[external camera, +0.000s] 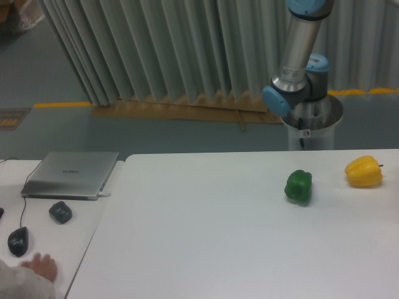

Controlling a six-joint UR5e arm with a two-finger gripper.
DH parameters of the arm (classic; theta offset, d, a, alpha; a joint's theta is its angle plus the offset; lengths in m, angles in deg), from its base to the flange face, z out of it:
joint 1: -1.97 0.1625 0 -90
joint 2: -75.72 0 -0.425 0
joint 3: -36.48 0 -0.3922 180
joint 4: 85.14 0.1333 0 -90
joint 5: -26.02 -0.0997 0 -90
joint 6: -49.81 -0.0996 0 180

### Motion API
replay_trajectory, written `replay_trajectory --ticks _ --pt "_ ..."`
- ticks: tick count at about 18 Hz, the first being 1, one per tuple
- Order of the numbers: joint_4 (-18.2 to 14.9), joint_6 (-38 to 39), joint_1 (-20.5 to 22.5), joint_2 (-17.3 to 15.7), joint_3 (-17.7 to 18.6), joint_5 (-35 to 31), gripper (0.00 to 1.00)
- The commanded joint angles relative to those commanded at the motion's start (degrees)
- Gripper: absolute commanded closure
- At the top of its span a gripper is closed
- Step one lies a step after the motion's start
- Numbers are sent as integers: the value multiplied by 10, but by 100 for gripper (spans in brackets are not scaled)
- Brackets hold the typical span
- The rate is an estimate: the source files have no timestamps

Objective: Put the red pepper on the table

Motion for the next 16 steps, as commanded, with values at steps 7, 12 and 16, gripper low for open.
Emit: replay_trajectory --ticks 7,12,16 --pt "0 -1 1 0 2 17 0" --pt "0 15 -19 -2 -5 18 0" --pt "0 81 -61 -4 -5 17 0"
